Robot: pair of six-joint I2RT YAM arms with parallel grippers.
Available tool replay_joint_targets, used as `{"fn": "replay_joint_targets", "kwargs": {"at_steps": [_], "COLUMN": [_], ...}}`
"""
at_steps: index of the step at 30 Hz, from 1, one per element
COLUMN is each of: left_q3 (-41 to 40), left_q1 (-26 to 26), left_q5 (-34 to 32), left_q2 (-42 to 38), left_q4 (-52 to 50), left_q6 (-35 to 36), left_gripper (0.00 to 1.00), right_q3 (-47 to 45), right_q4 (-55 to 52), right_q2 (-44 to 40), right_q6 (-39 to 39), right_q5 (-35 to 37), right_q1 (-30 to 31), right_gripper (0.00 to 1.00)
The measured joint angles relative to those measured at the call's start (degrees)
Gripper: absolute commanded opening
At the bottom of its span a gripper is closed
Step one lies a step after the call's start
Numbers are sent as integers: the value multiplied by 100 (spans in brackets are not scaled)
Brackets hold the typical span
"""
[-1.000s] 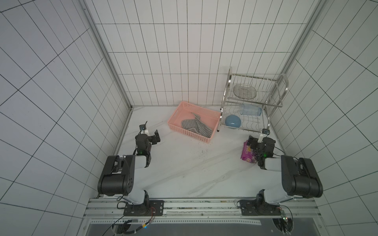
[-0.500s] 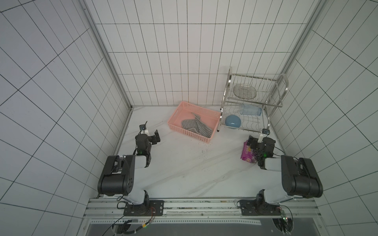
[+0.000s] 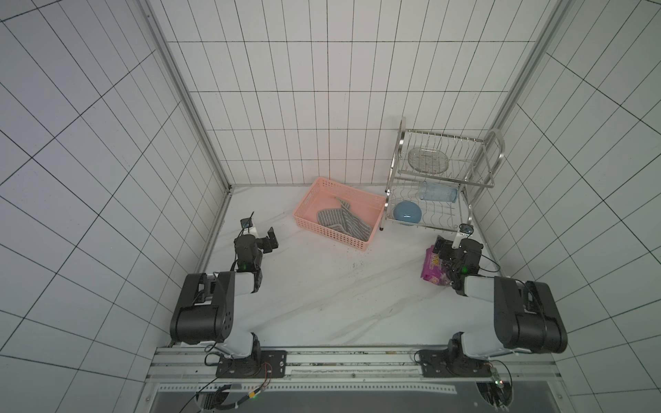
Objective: Fold the square dishcloth
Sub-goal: Pick up the cleaning item from the bin.
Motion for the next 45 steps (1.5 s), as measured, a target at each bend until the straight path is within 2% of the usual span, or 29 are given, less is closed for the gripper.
{"fn": "replay_joint_targets", "kwargs": {"at_steps": [8, 15, 18, 21, 24, 27, 32, 36, 45], "left_q3": [391, 968, 1587, 2144, 2763, 3617, 5056, 6100, 8804], "left_q1": [83, 83, 90, 66, -153, -671, -1506, -1965, -2400], "left_q5": [-219, -409, -146, 448, 885, 1123, 1314, 1360, 1362], "left_q2": [-953, -1744, -1816, -1692, -1335, -726, 459, 1381, 3738], "left_q4": [-1145, -2487, -3250, -3654, -4092, -4704, -5576, -6192, -7305], "left_q6": [-343, -988, -1381, -1735, -2000, -2114, -2184, -2267, -2570], "left_gripper": [98, 98, 98, 98, 98, 98, 98, 98, 98], "right_q3": [487, 1233, 1661, 1982, 2168, 2269, 2439, 2481, 2481], "right_q4": [-1580, -3742, -4671, -5320, -5858, -6332, -6793, -6940, -7062], "right_q2": [-1504, -2754, -3099, -3244, -3272, -3217, -3021, -2916, -2837], "right_q6": [540, 1250, 1384, 1482, 1569, 1609, 1631, 1631, 1648], "right_q5": [516, 824, 804, 767, 750, 750, 754, 754, 684], "right_q1": [0, 7, 50, 197, 437, 704, 949, 977, 1012], "right_gripper": [99, 99, 99, 99, 99, 99, 99, 99, 99]}}
